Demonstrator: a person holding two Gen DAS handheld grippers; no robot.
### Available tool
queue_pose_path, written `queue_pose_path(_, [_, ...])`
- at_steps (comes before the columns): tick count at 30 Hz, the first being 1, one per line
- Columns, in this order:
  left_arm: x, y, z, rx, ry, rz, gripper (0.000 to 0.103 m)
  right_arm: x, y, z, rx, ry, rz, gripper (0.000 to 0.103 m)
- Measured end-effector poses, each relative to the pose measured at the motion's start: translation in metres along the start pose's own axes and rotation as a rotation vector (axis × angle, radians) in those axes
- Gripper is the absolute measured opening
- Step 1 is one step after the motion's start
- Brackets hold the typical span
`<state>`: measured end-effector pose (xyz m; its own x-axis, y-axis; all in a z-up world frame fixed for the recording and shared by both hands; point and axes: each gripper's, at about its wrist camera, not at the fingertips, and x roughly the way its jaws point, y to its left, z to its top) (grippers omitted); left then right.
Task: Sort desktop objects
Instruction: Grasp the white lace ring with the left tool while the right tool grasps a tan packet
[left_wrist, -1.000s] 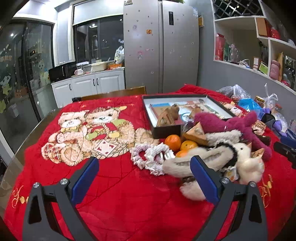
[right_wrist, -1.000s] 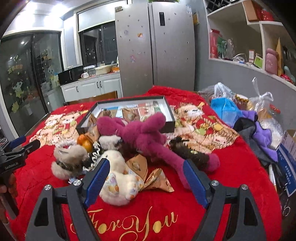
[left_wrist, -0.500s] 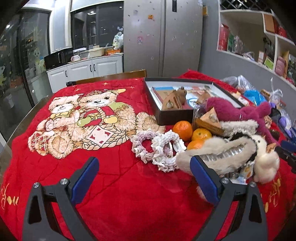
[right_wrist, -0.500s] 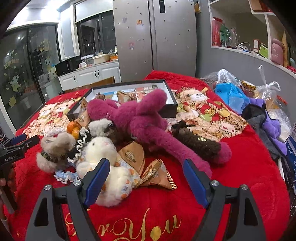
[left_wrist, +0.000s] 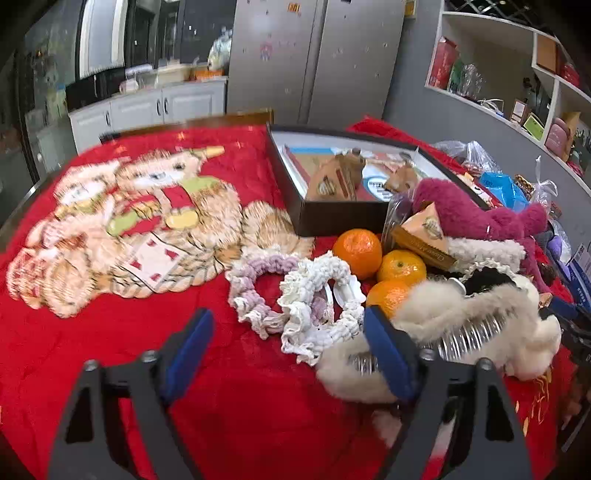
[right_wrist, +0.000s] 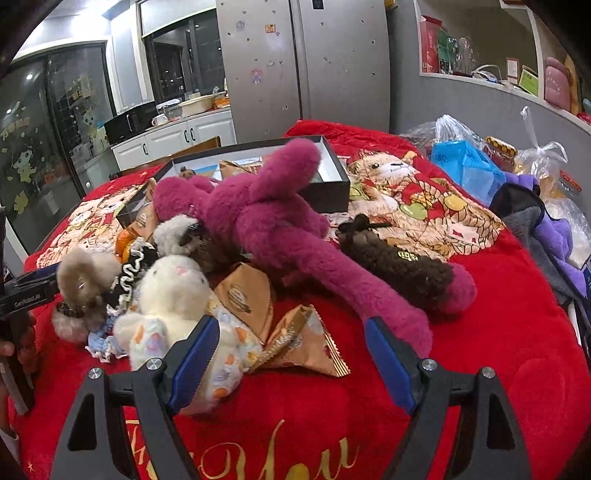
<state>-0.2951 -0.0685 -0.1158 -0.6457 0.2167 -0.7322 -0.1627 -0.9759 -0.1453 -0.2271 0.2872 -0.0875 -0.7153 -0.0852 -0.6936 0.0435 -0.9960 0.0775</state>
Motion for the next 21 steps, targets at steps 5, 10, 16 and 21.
queue_pose_path(5, [0.011, 0.005, 0.002, -0.034, 0.034, -0.045, 0.06, 0.001, -0.001, -0.002, 0.005, 0.005, 0.011, 0.083])
queue_pose_path(10, [0.012, 0.008, 0.0, -0.054, 0.038, -0.053, 0.035, 0.005, 0.002, -0.003, -0.011, 0.013, 0.012, 0.083])
queue_pose_path(16, [0.007, 0.004, -0.002, -0.03, 0.027, -0.028, 0.027, 0.01, -0.002, -0.006, 0.021, 0.031, 0.025, 0.083])
queue_pose_path(21, [-0.003, 0.003, -0.004, -0.027, -0.01, -0.014, 0.027, 0.009, -0.006, -0.007, 0.043, 0.026, 0.027, 0.083])
